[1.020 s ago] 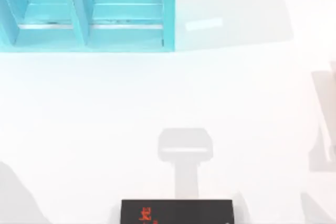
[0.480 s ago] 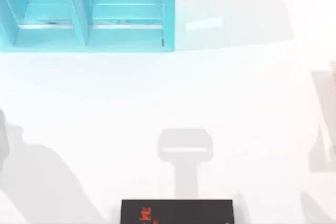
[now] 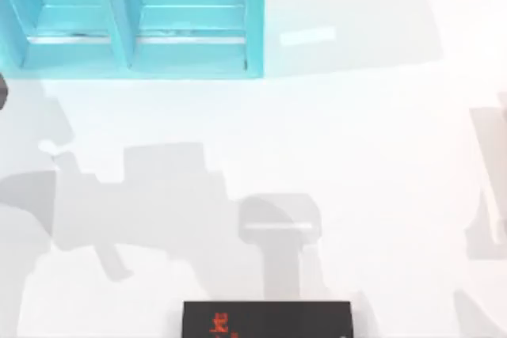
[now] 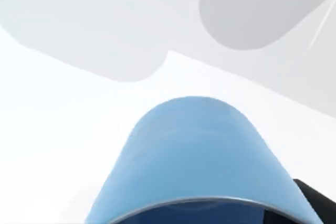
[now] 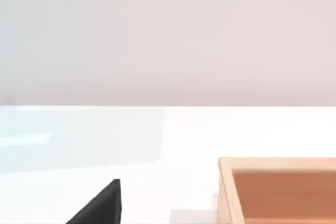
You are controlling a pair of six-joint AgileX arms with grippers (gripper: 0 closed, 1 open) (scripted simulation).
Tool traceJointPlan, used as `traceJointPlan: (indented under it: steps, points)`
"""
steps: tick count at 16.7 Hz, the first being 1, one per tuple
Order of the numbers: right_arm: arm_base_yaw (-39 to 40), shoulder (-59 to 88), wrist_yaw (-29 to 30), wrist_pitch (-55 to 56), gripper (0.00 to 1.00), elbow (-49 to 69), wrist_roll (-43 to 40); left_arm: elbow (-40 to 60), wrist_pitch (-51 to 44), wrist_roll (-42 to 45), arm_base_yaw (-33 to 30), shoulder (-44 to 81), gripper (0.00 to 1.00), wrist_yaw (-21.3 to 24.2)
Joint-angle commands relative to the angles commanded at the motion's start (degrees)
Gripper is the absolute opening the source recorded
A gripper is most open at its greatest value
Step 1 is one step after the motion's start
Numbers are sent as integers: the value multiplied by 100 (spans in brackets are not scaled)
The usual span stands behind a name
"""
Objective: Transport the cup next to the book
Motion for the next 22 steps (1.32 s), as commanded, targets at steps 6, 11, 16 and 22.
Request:
traceJointPlan:
  steps: [6, 11, 16, 22]
  points:
    - [0, 0, 0, 0, 100, 0, 0, -597, -105, -4114, -2004, -675, 0, -50]
    - [0, 0, 0, 0, 100, 0, 0, -1075, -223, -7364, -3542, -1203, 0, -48]
    - [0, 0, 0, 0, 100, 0, 0, -1445, -332, -9922, -4710, -1616, 0, -22]
    - [0, 0, 0, 0, 100, 0, 0, -1648, -400, -11366, -5356, -1851, 0, 5]
